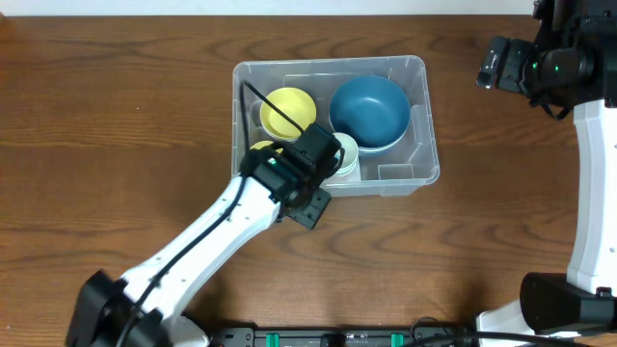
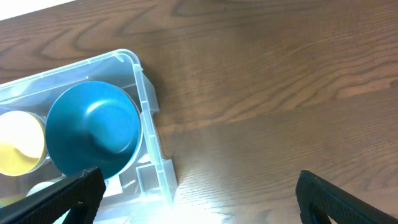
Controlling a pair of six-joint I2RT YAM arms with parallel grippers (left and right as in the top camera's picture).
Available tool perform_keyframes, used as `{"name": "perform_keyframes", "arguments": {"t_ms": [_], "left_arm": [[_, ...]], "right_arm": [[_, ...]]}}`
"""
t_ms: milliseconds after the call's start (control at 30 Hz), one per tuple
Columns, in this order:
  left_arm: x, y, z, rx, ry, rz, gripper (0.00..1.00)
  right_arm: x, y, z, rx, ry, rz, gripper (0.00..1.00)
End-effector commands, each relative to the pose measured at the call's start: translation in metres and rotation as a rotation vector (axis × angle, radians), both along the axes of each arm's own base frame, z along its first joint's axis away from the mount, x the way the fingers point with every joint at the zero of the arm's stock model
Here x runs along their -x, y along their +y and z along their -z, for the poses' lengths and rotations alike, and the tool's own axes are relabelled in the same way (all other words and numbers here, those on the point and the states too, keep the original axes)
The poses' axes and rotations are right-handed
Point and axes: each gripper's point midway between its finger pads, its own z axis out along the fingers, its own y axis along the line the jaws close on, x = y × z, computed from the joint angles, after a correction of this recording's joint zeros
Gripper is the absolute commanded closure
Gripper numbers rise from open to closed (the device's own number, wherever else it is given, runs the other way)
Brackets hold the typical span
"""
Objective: Pack container
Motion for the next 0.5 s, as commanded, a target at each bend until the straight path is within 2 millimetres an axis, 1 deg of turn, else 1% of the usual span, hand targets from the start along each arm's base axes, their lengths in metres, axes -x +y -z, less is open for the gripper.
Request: {"name": "perform_keyframes", "arguments": {"t_ms": [0, 67, 133, 167, 267, 300, 367, 467], "left_arm": [[-0.010, -0.006, -0.055, 0.102, -0.141, -0.009, 0.39], [-0.008, -0.003, -0.072, 0.135, -0.185, -0.011, 0.33], [-0.008, 0.002, -0.087, 0.157, -0.233, -0.023, 0.10], [-0.008, 0.005, -0.094, 0.171, -0.255, -0.030, 0.02], [-0.011, 0.014, -0.118, 0.224, -0.329, -0.058, 0.02], [-0.012, 0.019, -0.129, 0.247, -0.364, -0.073, 0.02], [-0.018, 0.025, -0.152, 0.304, -0.447, -0.100, 0.02], [-0.024, 0.030, -0.193, 0.401, -0.588, -0.123, 0.02]], "right_arm": [[0.002, -0.002, -0.002, -0.008, -0.006, 0.018, 0.01], [0.002, -0.002, -0.002, -0.008, -0.006, 0.018, 0.01], [0.002, -0.002, -0.002, -0.008, -0.006, 0.018, 0.01], [0.002, -0.002, -0.002, -0.008, -0.006, 0.017, 0.01], [0.002, -0.002, -0.002, -0.008, -0.006, 0.018, 0.01], [0.002, -0.002, -0.002, -0.008, -0.006, 0.018, 0.01], [0.002, -0.002, -0.002, -0.008, -0.006, 0.018, 0.01], [0.002, -0.002, -0.002, -0.008, -0.006, 0.018, 0.01]]}}
